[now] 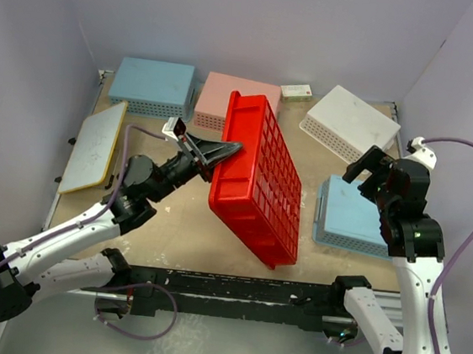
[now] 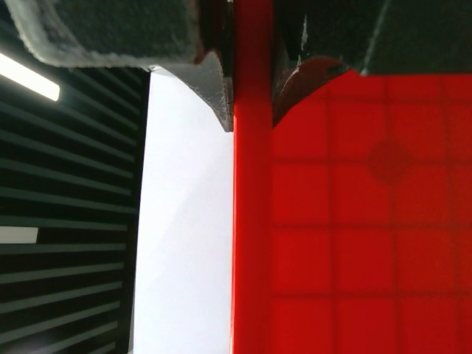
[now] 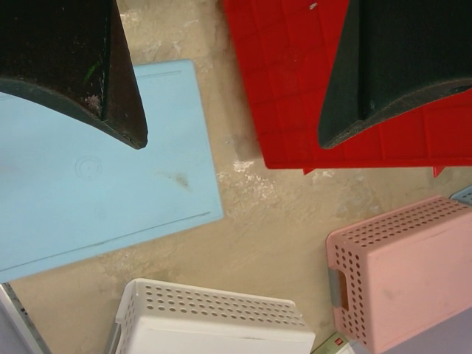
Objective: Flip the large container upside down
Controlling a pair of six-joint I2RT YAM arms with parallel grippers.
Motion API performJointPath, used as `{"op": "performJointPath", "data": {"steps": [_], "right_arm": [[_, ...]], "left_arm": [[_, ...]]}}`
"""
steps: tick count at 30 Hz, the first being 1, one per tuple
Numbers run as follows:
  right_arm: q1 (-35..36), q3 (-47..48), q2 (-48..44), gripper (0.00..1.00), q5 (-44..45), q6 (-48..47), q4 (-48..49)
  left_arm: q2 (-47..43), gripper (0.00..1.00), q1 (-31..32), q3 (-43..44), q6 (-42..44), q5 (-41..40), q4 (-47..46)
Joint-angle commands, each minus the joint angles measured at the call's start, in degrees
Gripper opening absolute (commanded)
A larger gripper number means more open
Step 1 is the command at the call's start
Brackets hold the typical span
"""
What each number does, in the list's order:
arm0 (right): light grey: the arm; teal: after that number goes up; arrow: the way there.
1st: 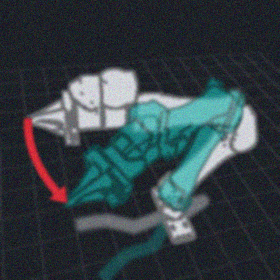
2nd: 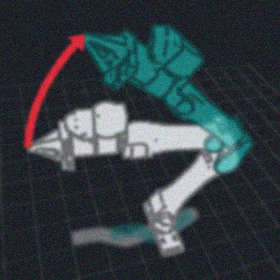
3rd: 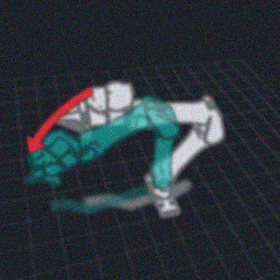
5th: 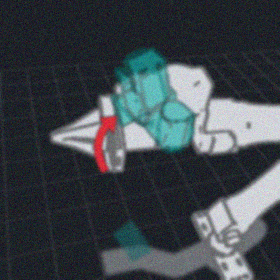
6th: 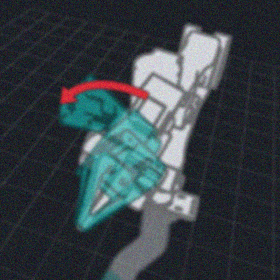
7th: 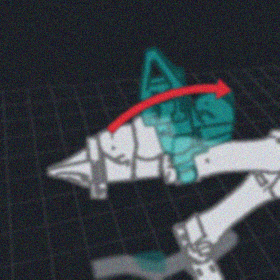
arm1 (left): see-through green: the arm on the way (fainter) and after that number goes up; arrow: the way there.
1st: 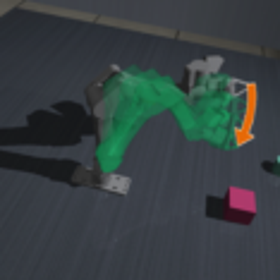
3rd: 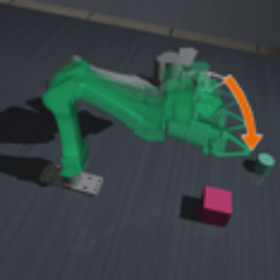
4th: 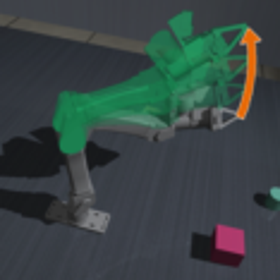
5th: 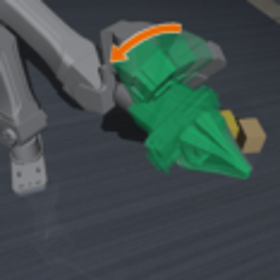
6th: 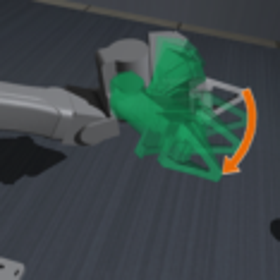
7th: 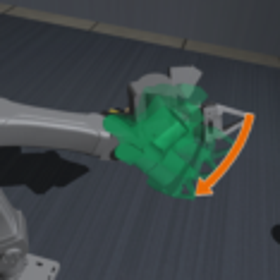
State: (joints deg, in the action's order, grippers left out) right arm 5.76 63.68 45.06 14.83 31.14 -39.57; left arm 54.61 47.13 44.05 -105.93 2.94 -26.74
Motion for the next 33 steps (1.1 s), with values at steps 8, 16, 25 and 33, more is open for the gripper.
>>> {"op": "performJointPath", "data": {"steps": [8, 16, 25, 33], "right_arm": [[1.4, -1.1, -2.9, 1.00, -1.3, 0.9, 1.4], [1.4, -4.9, -4.1, 1.00, -2.5, 1.1, 3.3], [1.4, -7.0, -4.5, 1.00, -2.7, -0.1, 2.9], [1.4, -8.1, -4.6, 1.00, -2.7, -0.4, 3.2]], "left_arm": [[-1.1, 0.62, -12.6, 13.2, 31.3, 8.7, 45.4], [6.8, 0.66, -12.8, 29.4, 49.7, -7.7, 73.9], [4.5, 0.69, -12.9, 29.6, 52.6, -20.6, 79.2], [0.5, 0.74, -12.9, 28.9, 55.5, -33.6, 81.1]]}}
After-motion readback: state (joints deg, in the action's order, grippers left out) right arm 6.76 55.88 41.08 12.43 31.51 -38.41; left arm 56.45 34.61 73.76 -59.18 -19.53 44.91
